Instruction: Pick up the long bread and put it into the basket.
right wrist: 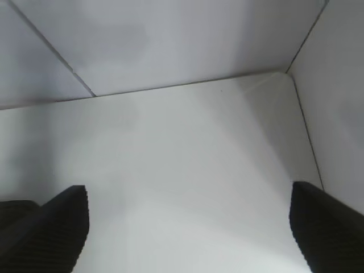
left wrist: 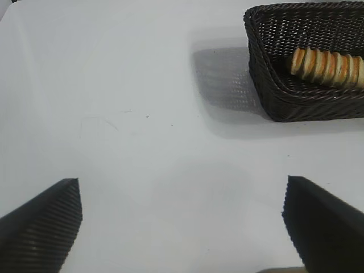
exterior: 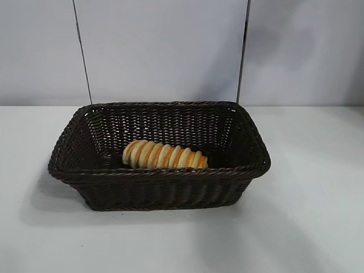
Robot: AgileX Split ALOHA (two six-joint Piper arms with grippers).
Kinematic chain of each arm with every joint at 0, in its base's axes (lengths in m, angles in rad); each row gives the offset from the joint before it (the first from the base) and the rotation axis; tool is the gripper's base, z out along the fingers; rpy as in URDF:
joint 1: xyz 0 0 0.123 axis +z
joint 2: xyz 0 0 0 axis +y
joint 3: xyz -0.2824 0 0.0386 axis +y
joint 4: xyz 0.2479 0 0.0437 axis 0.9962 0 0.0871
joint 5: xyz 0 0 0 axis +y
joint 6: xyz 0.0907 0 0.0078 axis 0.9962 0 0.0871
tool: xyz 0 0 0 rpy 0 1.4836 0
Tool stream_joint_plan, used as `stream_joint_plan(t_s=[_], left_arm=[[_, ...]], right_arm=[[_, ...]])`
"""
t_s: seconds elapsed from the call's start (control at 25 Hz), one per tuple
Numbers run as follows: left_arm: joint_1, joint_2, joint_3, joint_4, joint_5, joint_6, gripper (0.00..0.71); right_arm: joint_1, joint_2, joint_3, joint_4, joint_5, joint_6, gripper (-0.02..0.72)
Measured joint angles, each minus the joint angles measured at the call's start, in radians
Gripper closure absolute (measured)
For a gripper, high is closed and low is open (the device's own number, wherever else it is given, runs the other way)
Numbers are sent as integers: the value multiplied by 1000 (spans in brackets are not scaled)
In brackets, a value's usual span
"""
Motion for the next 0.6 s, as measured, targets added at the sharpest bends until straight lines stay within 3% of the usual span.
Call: stream_joint_plan(t_s=[0.12, 0.44, 0.6], left_arm=[[0, 0, 0, 0, 0, 0, 16], [0, 0, 0, 0, 0, 0, 16], [0, 0, 0, 0, 0, 0, 16]], right_arm=[[0, -213, 158, -3, -11, 0, 39], [56, -766, 651, -21, -175, 1, 42], [86, -1008, 874, -23, -191, 1, 42]])
